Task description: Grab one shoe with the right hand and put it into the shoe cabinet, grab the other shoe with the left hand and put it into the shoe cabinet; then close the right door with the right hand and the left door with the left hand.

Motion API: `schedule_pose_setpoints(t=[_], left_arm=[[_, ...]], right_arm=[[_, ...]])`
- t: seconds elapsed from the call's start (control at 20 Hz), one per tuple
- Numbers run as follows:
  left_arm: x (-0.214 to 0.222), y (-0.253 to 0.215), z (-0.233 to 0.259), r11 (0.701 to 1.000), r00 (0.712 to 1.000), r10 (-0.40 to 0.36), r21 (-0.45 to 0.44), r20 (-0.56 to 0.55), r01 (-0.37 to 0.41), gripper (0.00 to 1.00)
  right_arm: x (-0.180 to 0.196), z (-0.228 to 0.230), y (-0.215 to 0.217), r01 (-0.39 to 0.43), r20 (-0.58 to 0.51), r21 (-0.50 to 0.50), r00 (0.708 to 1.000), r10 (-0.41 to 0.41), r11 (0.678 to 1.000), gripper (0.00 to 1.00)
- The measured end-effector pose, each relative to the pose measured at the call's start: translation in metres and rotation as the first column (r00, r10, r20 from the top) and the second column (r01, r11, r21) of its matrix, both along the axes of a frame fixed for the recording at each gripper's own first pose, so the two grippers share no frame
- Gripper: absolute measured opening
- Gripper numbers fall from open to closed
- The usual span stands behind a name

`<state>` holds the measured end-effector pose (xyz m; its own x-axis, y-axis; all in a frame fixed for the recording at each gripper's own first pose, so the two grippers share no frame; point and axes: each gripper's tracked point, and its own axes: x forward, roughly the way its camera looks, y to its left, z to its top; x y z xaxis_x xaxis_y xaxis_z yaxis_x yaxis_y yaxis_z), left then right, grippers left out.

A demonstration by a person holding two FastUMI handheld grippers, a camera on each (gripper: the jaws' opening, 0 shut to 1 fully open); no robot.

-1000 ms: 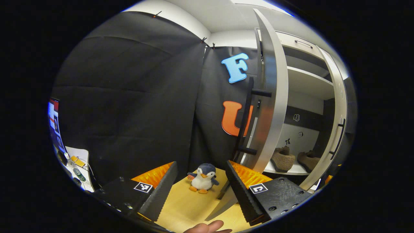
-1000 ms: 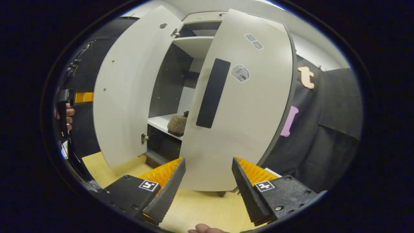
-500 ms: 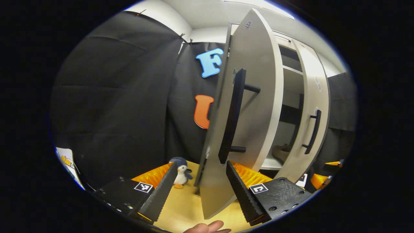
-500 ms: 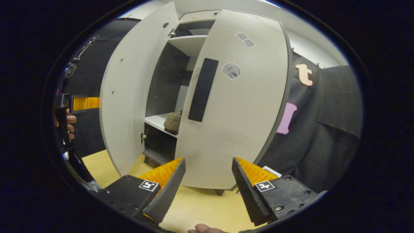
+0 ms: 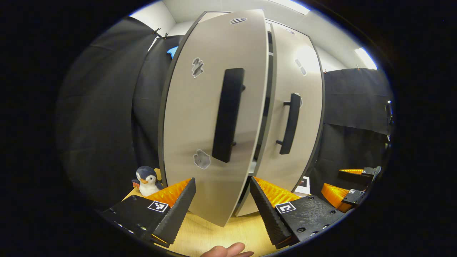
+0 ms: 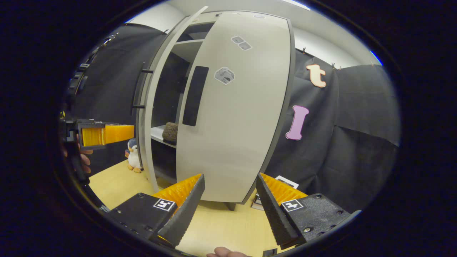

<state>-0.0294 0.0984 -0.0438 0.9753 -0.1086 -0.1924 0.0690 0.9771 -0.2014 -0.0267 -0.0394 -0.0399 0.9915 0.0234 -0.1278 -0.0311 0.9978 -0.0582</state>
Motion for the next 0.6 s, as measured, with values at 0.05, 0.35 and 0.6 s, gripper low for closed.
schedule_pose_setpoints(t=[0.05,0.35,0.6], left_arm=[[-0.002,-0.003,-0.003,1.0,1.0,0.012,0.011,-0.009,-0.012,0.93],[-0.008,0.003,0.029,0.988,0.994,0.045,0.143,0.095,-0.059,0.93],[-0.003,0.001,0.037,0.981,0.985,-0.027,0.195,0.169,-0.007,0.94]], right_arm=[[0.0,0.007,0.002,0.009,0.019,0.038,1.0,-0.01,0.999,0.94],[0.006,0.055,0.016,0.056,0.159,0.137,0.984,-0.077,0.989,0.95],[0.007,0.046,0.047,0.044,0.164,0.092,0.985,-0.059,0.995,0.97]])
